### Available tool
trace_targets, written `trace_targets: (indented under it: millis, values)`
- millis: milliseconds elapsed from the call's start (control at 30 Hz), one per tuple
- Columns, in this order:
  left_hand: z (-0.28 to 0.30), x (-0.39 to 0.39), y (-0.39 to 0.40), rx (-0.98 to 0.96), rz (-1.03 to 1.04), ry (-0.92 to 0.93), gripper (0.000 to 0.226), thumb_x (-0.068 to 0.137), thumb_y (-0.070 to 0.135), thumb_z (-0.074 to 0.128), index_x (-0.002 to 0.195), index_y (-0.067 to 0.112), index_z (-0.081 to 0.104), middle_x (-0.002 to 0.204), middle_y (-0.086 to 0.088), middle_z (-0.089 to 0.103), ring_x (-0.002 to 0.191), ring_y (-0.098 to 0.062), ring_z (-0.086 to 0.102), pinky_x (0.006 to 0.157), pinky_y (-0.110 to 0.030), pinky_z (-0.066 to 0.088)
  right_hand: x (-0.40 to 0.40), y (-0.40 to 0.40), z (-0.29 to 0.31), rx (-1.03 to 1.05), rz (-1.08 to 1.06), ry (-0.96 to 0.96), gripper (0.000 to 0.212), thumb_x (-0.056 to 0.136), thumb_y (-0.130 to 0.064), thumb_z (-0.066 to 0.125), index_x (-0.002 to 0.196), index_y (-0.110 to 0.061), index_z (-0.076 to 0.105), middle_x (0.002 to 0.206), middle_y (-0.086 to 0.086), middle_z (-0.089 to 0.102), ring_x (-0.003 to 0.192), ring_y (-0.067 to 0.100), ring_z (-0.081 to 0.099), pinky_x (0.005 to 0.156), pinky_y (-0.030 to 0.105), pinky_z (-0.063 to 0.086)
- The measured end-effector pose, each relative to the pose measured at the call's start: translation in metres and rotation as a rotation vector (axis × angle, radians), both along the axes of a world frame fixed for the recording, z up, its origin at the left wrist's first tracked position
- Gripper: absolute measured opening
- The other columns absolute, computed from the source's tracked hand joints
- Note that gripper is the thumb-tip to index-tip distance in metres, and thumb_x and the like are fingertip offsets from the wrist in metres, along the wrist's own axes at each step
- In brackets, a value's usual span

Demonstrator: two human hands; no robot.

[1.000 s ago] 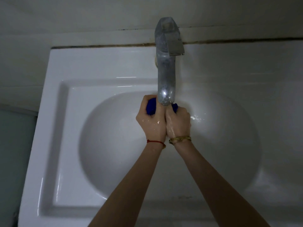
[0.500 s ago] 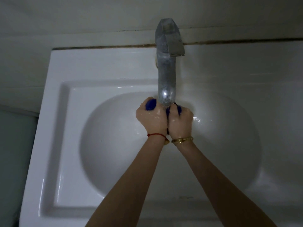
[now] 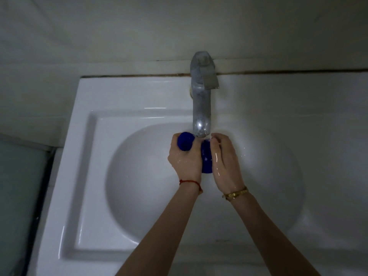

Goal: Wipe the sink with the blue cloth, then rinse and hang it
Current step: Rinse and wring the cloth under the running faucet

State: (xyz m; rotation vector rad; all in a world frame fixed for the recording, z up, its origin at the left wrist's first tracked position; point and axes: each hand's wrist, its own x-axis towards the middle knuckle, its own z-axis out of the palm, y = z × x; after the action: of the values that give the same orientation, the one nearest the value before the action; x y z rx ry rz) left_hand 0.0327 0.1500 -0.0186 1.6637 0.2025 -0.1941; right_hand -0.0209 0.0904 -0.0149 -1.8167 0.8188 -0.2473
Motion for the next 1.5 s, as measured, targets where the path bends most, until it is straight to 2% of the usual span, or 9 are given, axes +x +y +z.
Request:
trace_targets:
  millis: [100,333,700,833,933,1067,1167,1333,1500]
  values:
    - [0.003,0.000,0.006,-0.005,0.028,0.053,0.013,0.087,0.008,0.069,0.086,0.018,0.061,0.080,0.002,0.064,0.064,0.007,0.058,0.060,-0.006,0.046,0.000,-0.010,0.031,-0.281,-0.059,-0.165,0.056,0.095,-0.050,0.027,0.140,-0.018,0.040,0.139,0.000,0.045,0.125,0.015,0.045,0.106,0.038,0.041]
    - [0.009,-0.009,0.023,0.025,0.062,0.076,0.020,0.090,0.012,0.067,0.083,0.028,0.058,0.081,0.008,0.063,0.066,0.012,0.058,0.060,-0.005,0.045,0.022,-0.026,0.087,-0.737,0.195,-0.408,0.053,0.104,-0.035,0.025,0.140,-0.001,0.043,0.141,0.014,0.048,0.130,0.025,0.043,0.114,0.027,0.028]
    - [0.013,-0.008,0.037,-0.005,0.070,0.078,0.018,0.090,0.014,0.068,0.081,0.027,0.059,0.079,0.009,0.064,0.065,0.009,0.059,0.060,-0.006,0.046,0.009,-0.022,0.067,-0.802,0.269,-0.340,0.052,0.103,-0.036,0.026,0.135,-0.004,0.052,0.133,0.009,0.058,0.117,0.025,0.054,0.104,0.036,0.041]
    - [0.016,-0.009,0.038,-0.050,0.048,0.085,0.013,0.090,0.014,0.069,0.082,0.022,0.061,0.079,0.005,0.065,0.066,0.004,0.060,0.064,-0.012,0.051,-0.004,-0.004,0.060,-0.599,-0.009,-0.455,0.038,0.101,-0.025,0.041,0.129,-0.003,0.057,0.126,0.008,0.061,0.111,0.014,0.058,0.095,0.022,0.046]
    - [0.019,-0.009,0.038,-0.094,0.034,0.096,0.012,0.089,0.014,0.069,0.082,0.019,0.062,0.077,0.006,0.065,0.070,-0.002,0.061,0.068,-0.018,0.053,-0.020,0.013,0.044,-0.180,-0.388,-0.324,0.031,0.096,-0.030,0.048,0.120,-0.015,0.060,0.115,0.002,0.063,0.092,-0.002,0.059,0.072,0.013,0.050]
    - [0.024,-0.011,0.035,-0.116,-0.009,0.058,0.010,0.091,0.012,0.068,0.085,0.017,0.062,0.079,0.006,0.065,0.071,-0.001,0.061,0.067,-0.016,0.051,-0.019,0.021,0.024,0.553,-0.338,0.166,0.039,0.090,-0.060,0.046,0.103,-0.025,0.058,0.104,-0.001,0.062,0.092,0.014,0.063,0.070,0.034,0.056]
    - [0.028,-0.014,0.034,-0.083,-0.075,-0.039,0.010,0.091,0.009,0.067,0.085,0.015,0.061,0.076,0.013,0.065,0.070,0.002,0.061,0.065,-0.012,0.049,-0.011,0.024,0.033,0.987,-0.368,0.142,0.042,0.090,-0.055,0.052,0.099,-0.015,0.063,0.102,0.009,0.067,0.091,0.028,0.065,0.070,0.050,0.057]
    - [0.026,-0.019,0.041,-0.056,-0.239,-0.216,0.017,0.091,0.025,0.069,0.098,0.011,0.064,0.087,0.008,0.067,0.083,-0.009,0.065,0.071,-0.015,0.051,-0.002,0.027,0.035,0.870,-0.362,0.101,0.046,0.081,-0.059,0.061,0.097,-0.016,0.068,0.097,0.010,0.072,0.094,0.028,0.068,0.082,0.053,0.057]
    - [0.022,-0.024,0.034,-0.083,-0.216,-0.236,0.040,0.096,0.041,0.045,0.084,0.007,0.064,0.080,-0.003,0.063,0.076,-0.017,0.060,0.072,-0.031,0.051,0.009,0.049,0.032,0.434,-0.371,0.065,0.053,0.089,-0.062,0.046,0.085,-0.014,0.067,0.082,0.004,0.070,0.077,0.017,0.067,0.074,0.033,0.055]
